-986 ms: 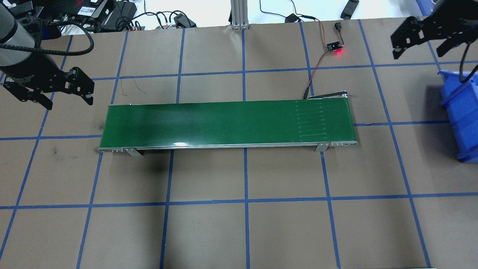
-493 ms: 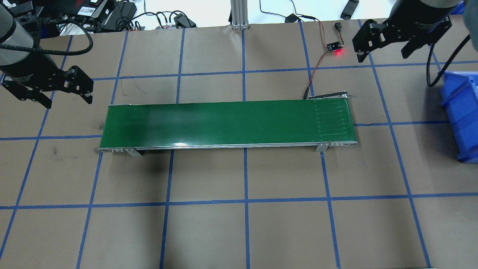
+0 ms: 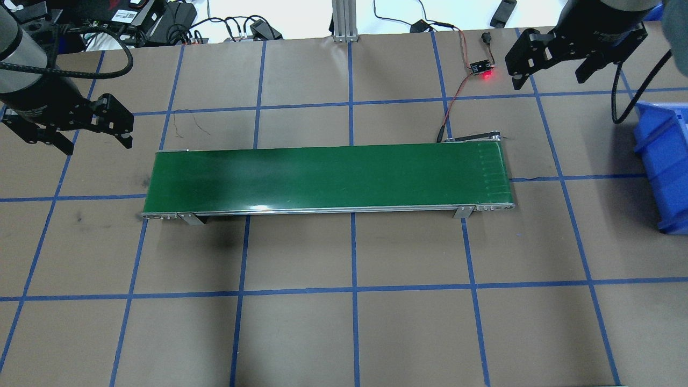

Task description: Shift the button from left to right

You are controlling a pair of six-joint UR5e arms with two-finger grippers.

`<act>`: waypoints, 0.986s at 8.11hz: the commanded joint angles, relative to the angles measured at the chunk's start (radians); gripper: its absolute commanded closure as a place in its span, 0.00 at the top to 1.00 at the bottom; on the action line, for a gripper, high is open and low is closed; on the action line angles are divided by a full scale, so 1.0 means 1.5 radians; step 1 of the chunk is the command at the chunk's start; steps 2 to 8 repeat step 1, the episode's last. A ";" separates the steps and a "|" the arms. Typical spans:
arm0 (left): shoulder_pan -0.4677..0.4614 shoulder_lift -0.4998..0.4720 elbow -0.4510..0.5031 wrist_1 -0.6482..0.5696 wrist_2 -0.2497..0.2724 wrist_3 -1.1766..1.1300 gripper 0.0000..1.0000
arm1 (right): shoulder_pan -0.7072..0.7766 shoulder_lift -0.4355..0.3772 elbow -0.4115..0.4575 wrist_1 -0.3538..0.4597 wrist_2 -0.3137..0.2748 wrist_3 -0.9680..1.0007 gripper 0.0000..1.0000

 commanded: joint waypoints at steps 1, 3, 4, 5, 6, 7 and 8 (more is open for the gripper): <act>0.000 -0.001 0.000 0.000 0.000 0.000 1.00 | 0.000 0.001 0.000 -0.001 -0.002 -0.004 1.00; 0.000 -0.001 0.000 0.000 0.000 0.000 1.00 | 0.000 0.001 0.000 -0.001 -0.002 -0.004 1.00; 0.000 -0.001 0.000 0.000 0.000 0.000 1.00 | 0.000 0.001 0.000 -0.001 -0.002 -0.004 1.00; 0.000 -0.001 0.000 0.000 0.000 0.000 1.00 | 0.000 0.001 0.000 -0.001 -0.002 -0.004 1.00; 0.000 -0.001 0.000 0.000 0.000 0.000 1.00 | 0.000 0.001 0.000 -0.001 -0.002 -0.004 1.00; 0.000 -0.001 0.000 0.000 0.000 0.000 1.00 | 0.000 0.001 0.000 -0.001 -0.002 -0.004 1.00; 0.000 -0.001 0.000 0.000 0.000 0.000 1.00 | 0.000 0.001 0.000 -0.001 -0.002 -0.004 1.00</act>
